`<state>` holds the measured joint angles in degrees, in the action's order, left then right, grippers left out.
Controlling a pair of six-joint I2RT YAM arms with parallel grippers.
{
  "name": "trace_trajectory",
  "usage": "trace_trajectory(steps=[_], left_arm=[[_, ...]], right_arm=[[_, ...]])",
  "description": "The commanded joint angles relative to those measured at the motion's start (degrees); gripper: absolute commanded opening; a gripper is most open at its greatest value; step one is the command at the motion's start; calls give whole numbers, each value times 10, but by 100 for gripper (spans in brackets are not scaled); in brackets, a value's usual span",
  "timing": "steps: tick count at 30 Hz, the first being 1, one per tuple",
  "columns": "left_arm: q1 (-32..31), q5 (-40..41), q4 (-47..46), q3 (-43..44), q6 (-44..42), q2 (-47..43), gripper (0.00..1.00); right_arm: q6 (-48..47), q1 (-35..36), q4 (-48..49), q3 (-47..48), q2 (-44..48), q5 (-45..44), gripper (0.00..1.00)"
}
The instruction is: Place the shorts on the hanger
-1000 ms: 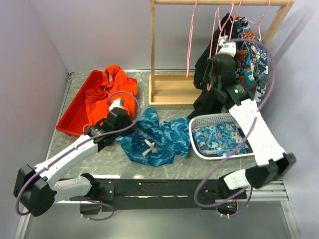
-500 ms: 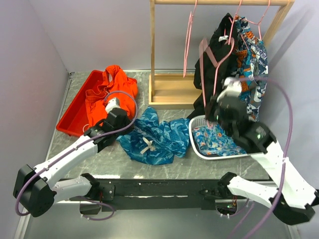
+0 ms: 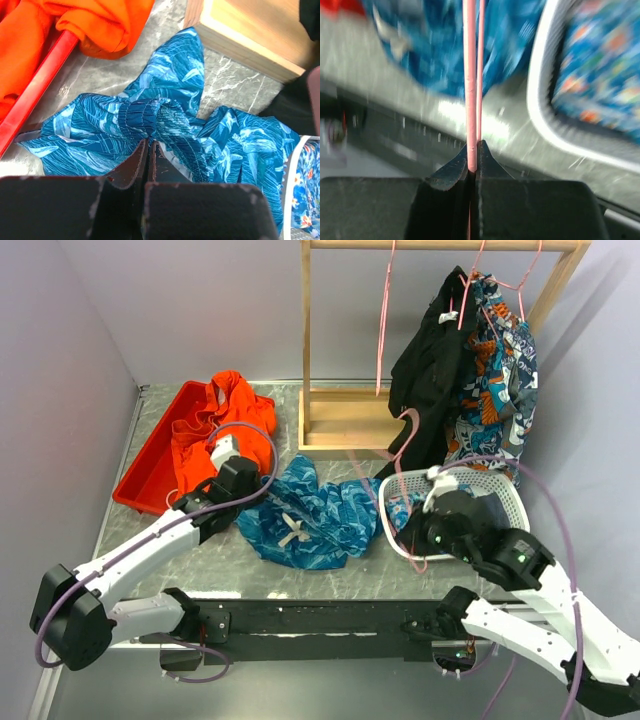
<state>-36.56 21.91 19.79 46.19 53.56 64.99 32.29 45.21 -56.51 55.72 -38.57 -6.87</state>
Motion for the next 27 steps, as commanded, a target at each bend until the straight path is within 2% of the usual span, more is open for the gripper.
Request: trace_trajectory(steps=[1,6,13,18,22,24,27], left_arm=[[3,3,-55,-3,-32,-26,1],[3,-13,-72,-16,-50,-44,1],[3,-44,-78,-20,-60,-63,1],[-13,-80,-103,-21,-84,-96,1],[-39,-97,-106,-14,-109,-127,1],[-60,-95,-97,-9,-112,-130,1],[-87,-85,-95,-18,-103,-132,1]], right_arm=[[-10,24,32,-35,25,123,0],[-12,81,64,-54,21,159,0],[-3,169,93,-43,2,126,0],[-14,193,119,-37,-30,112,0],[-24,199,156,-44,-62,52,0],[-23,198,188,-53,-74,14,0],[-39,201,281,-76,-106,3,0]])
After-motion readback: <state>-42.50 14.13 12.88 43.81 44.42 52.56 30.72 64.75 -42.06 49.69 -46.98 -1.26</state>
